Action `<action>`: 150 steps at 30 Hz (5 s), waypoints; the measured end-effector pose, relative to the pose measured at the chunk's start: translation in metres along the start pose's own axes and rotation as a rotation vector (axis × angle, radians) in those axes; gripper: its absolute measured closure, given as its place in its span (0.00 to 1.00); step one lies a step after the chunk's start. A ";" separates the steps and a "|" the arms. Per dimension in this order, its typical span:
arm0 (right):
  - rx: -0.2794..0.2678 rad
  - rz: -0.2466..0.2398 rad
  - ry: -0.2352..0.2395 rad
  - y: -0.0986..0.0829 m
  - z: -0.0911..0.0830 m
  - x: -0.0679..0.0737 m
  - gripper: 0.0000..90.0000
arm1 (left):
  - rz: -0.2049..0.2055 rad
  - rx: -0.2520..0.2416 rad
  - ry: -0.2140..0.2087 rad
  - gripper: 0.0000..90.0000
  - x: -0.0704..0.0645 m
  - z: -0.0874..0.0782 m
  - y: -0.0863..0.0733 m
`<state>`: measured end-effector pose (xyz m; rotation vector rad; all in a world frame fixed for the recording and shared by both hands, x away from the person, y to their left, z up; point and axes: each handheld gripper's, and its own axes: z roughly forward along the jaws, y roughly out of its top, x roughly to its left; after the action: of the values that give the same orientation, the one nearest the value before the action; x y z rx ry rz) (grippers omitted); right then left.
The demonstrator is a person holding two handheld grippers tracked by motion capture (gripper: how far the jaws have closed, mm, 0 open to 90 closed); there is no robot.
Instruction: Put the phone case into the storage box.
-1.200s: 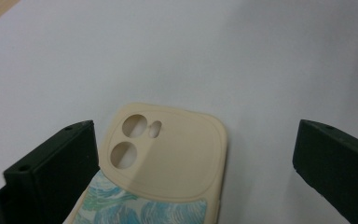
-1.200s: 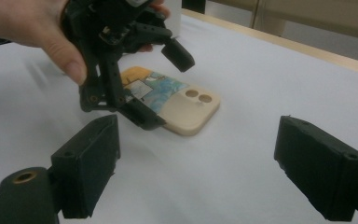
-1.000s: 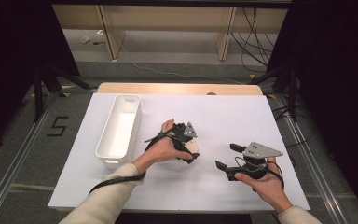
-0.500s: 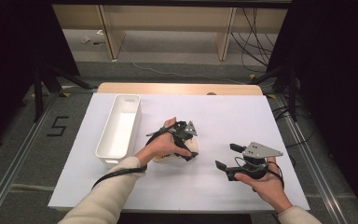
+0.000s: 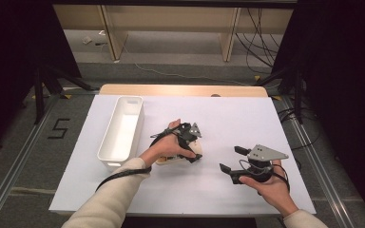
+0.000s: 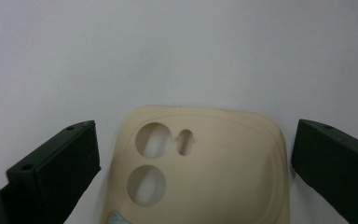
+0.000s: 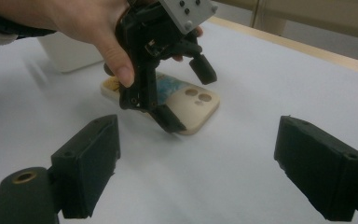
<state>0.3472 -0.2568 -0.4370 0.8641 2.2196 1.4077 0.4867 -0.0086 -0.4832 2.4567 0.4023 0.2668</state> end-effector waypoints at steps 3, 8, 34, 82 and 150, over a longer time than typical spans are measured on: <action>0.001 0.000 0.001 0.000 0.000 0.000 0.17 | -0.001 0.007 0.004 0.01 0.002 0.001 -0.001; 0.000 -0.001 0.002 0.000 0.000 0.000 0.17 | -0.004 0.008 0.003 0.01 0.002 0.003 0.000; 0.004 -0.006 0.010 0.000 0.001 0.000 0.17 | -0.026 0.025 -0.051 0.05 0.006 0.004 0.002; 0.008 -0.008 0.010 0.000 0.001 0.000 0.17 | -0.058 0.019 -0.064 0.12 0.006 0.003 0.000; -0.012 0.000 -0.011 0.001 -0.002 -0.002 0.17 | -0.308 -0.498 0.298 0.12 -0.022 -0.094 0.020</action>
<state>0.3477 -0.2589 -0.4358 0.8662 2.2009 1.4112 0.4439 0.0206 -0.3996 1.8419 0.7358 0.5329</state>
